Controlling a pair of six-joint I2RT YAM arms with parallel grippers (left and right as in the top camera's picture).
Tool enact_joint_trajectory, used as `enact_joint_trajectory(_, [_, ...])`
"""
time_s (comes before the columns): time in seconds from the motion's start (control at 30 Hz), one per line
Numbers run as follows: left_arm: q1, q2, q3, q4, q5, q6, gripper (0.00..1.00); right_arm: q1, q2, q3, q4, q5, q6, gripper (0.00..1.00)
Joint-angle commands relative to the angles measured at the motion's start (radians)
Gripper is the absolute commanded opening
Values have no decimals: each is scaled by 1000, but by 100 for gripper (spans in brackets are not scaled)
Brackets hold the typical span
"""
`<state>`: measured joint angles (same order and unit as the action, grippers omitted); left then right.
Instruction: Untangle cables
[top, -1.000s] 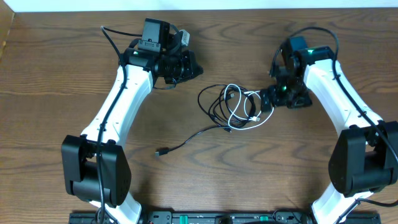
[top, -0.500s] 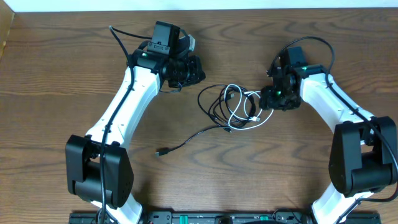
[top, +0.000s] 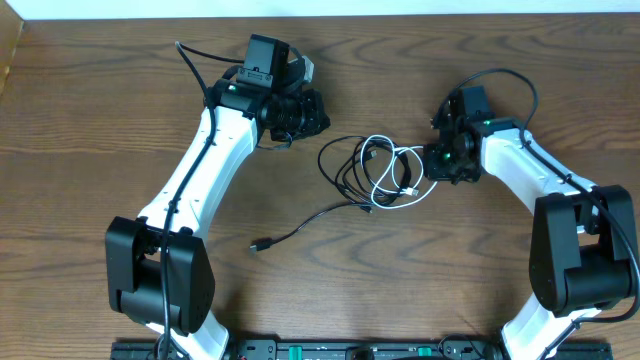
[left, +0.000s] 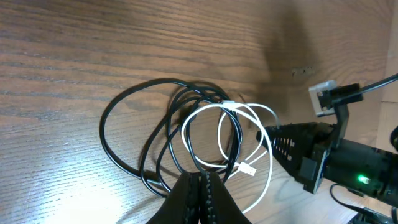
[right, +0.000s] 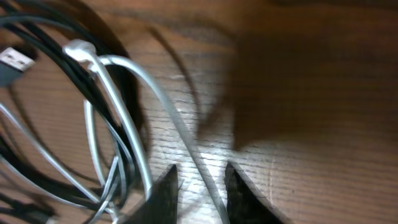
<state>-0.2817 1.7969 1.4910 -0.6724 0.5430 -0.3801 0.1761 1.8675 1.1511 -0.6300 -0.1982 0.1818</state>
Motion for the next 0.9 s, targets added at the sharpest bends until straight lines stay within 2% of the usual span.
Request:
enact_joint_trajectory(0.0, [1,-12,3,0,-14,17,8,-5,3,-24,6,11,16,1])
enact_joint_trajectory(0.23, [1,-12,3,-1,-66,21,8,-6,-143,76,-135,-120,1,1])
enact_joint_trajectory(0.37, [1,-12,3,0,-68,25,7,-12,-315,285,-266,-150,20,1])
enact_joint_trajectory(0.5, [1,-10,3,-8,-143,32,8,-11,-416,526,-354,-187,20,1])
enact_joint_trajectory(0.67, [0,-6,3,-8,-152,32,8,-10,-469,728,-376,-198,51,1])
enact_joint_trajectory(0.87, [1,-5,3,-8,-143,32,7,21,-454,771,-378,-200,85,1])
